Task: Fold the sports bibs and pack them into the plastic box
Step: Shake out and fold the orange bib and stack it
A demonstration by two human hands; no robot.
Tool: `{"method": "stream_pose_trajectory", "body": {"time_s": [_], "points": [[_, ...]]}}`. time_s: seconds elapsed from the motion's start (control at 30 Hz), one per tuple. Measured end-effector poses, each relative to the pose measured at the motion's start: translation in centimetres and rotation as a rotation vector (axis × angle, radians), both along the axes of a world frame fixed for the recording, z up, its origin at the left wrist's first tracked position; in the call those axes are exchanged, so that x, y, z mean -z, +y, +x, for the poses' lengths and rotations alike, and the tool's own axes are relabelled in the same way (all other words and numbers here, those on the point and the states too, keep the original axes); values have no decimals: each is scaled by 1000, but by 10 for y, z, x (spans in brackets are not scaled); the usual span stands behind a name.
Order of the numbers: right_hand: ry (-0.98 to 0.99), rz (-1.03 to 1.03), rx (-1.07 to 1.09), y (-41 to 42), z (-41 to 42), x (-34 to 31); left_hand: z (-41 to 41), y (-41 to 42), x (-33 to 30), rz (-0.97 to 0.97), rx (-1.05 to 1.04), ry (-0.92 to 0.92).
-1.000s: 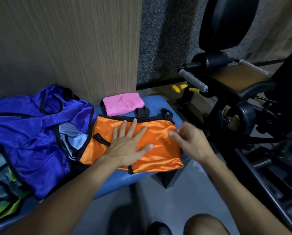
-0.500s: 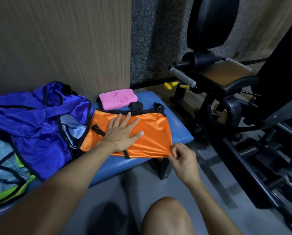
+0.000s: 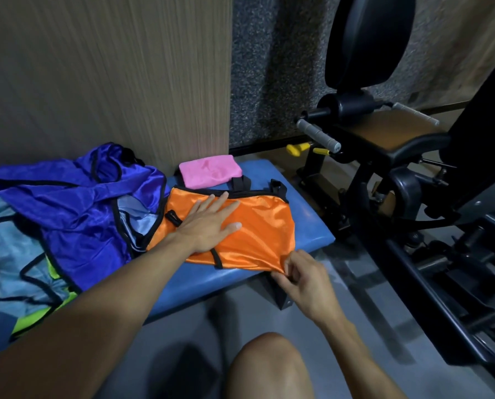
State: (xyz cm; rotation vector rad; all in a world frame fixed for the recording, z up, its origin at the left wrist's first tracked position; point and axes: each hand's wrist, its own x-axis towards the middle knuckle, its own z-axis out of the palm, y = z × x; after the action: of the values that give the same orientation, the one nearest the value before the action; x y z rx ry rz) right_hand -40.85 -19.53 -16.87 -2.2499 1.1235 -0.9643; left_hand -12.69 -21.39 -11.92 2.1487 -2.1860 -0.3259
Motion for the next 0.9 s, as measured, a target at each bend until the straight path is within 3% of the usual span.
{"method": "stream_pose_trajectory", "body": {"time_s": [0.1, 0.17, 0.23, 0.37, 0.5, 0.63, 0.77, 0.9], "points": [[-84, 110, 212, -1, 1, -18, -3, 11, -3, -174, -15, -6], [-141, 371, 396, -10, 11, -33, -5, 16, -2, -90, -40, 17], [-258, 657, 423, -17, 24, -36, -4, 19, 3, 42, -65, 4], [-550, 890, 348, -25, 34, -37, -6, 16, 4, 37, -83, 22], [-530, 948, 320, -31, -8, -39, -32, 11, 4, 30, -12, 17], [-301, 1053, 223, -35, -41, -40, -52, 6, 7, 19, 21, 28], [-409, 1112, 249, -44, -28, -49, -61, 1, -4, -125, 6, 38], [-452, 1055, 266, -47, -15, -57, -65, -9, 3, 47, 47, -21]]}}
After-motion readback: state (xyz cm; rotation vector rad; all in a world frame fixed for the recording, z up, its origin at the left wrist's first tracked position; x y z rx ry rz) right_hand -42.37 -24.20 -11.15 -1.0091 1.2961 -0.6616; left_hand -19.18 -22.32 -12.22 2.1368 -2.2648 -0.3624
